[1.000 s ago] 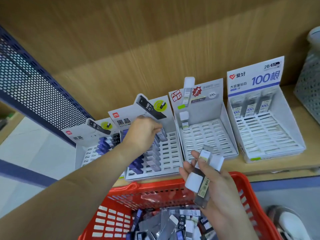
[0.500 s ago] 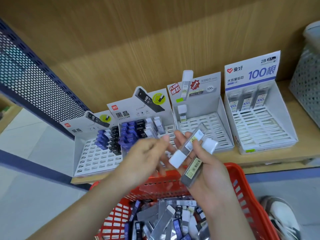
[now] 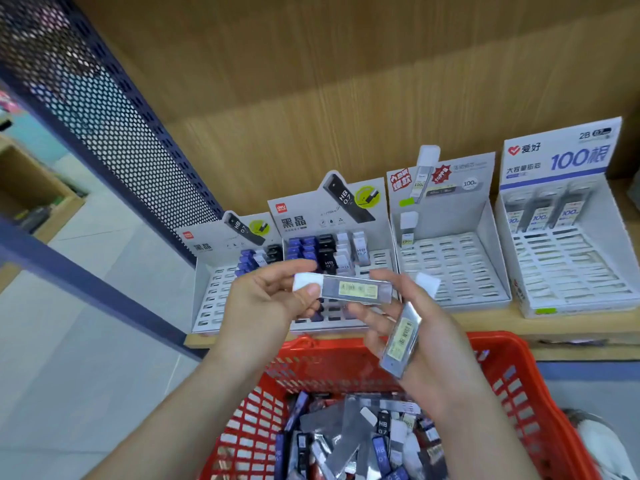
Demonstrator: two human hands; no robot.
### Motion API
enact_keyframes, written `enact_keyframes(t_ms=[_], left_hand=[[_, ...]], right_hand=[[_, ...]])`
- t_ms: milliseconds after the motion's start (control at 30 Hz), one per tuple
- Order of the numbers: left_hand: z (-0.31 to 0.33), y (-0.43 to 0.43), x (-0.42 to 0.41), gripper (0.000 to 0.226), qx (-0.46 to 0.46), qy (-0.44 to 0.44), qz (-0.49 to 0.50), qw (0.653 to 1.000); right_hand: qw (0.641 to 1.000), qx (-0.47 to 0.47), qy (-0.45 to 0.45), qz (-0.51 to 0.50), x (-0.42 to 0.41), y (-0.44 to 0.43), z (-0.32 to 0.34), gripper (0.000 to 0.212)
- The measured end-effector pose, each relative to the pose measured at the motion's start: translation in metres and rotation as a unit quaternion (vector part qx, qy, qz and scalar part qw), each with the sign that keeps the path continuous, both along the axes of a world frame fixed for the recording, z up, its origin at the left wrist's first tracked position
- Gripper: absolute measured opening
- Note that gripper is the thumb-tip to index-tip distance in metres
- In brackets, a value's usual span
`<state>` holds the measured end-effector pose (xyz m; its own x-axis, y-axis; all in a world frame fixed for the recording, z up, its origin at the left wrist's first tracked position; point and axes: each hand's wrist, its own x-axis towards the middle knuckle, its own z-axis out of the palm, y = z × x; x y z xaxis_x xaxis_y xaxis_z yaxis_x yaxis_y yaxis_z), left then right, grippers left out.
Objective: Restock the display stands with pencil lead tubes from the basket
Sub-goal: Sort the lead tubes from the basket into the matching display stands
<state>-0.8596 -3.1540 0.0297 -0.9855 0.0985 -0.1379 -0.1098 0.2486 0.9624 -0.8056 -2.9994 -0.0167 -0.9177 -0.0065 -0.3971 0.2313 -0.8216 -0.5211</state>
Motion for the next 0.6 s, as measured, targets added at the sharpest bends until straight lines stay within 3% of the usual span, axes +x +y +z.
enact_keyframes(t_ms=[100, 200, 300, 400, 600], left_hand=[[0.004, -0.001, -0.005, 0.028, -0.058, 0.06, -0.032, 0.996], [0.011, 0.003, -0.01, 0.034, -0.035, 0.052, -0.08, 0.995], [0.023, 0.012, -0.017, 0.035, -0.074, 0.052, -0.162, 0.983], [0.032, 0.031, -0.027, 0.021, -0.146, 0.101, -0.213, 0.961], [0.021, 0.084, -0.06, 0.01, -0.173, 0.178, -0.163, 0.955]], right_hand=[[0.991, 0.131, 0.008, -0.008, -0.001, 0.0, 0.0, 0.026], [0.982, 0.185, 0.008, -0.046, -0.005, 0.001, -0.007, 0.011], [0.988, 0.148, -0.012, -0.047, -0.004, 0.009, -0.014, 0.009], [0.996, 0.073, -0.022, -0.038, -0.002, 0.021, -0.019, 0.015], [0.994, -0.019, -0.064, -0.091, -0.009, 0.045, -0.026, 0.023]])
